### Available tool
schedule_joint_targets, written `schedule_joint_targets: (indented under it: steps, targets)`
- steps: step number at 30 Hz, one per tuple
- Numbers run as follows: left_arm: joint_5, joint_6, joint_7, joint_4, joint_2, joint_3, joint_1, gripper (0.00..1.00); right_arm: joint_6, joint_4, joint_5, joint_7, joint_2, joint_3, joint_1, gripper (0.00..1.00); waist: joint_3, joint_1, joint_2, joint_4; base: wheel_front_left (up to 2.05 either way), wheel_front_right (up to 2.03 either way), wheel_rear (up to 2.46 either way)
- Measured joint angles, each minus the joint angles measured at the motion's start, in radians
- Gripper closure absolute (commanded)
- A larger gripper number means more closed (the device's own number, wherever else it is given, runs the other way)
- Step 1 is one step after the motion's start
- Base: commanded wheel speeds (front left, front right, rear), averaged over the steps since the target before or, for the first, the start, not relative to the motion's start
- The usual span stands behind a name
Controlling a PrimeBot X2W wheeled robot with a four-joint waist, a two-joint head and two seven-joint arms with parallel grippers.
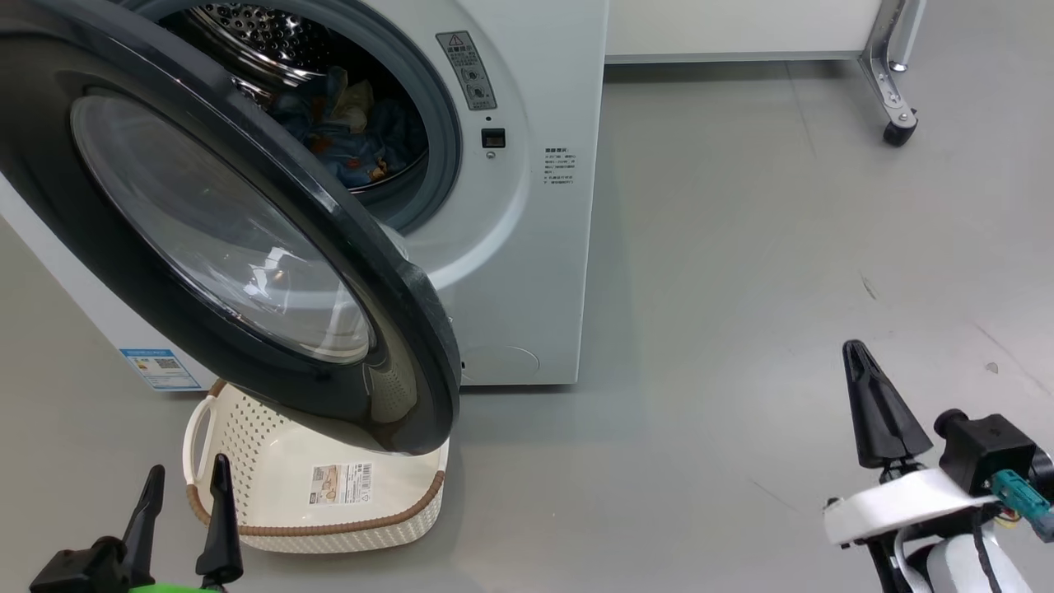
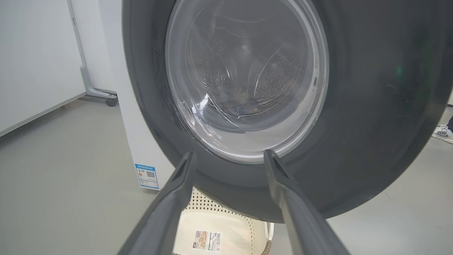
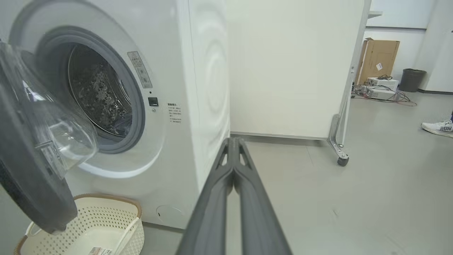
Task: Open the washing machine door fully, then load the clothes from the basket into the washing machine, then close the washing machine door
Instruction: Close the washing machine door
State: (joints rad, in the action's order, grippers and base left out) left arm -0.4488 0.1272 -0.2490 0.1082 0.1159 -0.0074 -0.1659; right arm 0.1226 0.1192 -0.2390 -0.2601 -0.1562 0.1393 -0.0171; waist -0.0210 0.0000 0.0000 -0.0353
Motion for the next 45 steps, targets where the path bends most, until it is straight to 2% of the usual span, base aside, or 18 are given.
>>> schedule_joint_targets:
  steps: [11, 18, 23, 28, 36, 45]
  targets:
    - [0.011, 0.0, 0.0, -0.015, -0.007, -0.006, 0.0, 0.0, 0.0, -0.179, -0.005, 0.0, -0.003, 0.156, 0.173, 1.0, 0.001, 0.0, 0.0, -0.019, 0.0, 0.0, 0.0]
    - [0.021, 0.0, 0.0, -0.018, -0.008, -0.011, 0.0, 0.0, 0.0, -0.29, -0.014, 0.0, 0.002, 0.333, 0.326, 1.0, -0.002, 0.0, 0.0, -0.027, 0.0, 0.0, 0.0]
    - [0.028, 0.0, 0.0, -0.022, -0.008, -0.04, 0.002, 0.0, 0.0, -0.341, -0.023, -0.001, 0.03, 0.466, 0.43, 1.0, -0.011, 0.0, 0.0, -0.035, 0.0, 0.0, 0.0]
    - [0.028, 0.0, 0.0, -0.025, -0.008, -0.074, 0.006, 0.0, 0.0, -0.315, -0.043, -0.001, 0.044, 0.578, 0.468, 1.0, -0.022, 0.0, 0.0, -0.054, 0.0, 0.0, 0.0]
    - [0.028, 0.0, 0.0, -0.029, -0.009, -0.118, 0.049, 0.0, 0.0, -0.165, -0.093, -0.001, 0.047, 0.716, 0.462, 1.0, -0.048, 0.0, 0.0, -0.098, 0.0, 0.0, 0.0]
    - [0.027, 0.0, 0.0, -0.03, -0.01, -0.128, 0.07, 0.0, 0.0, -0.042, -0.139, -0.001, 0.056, 0.775, 0.455, 1.0, -0.074, 0.0, 0.0, -0.149, 0.0, 0.0, 0.0]
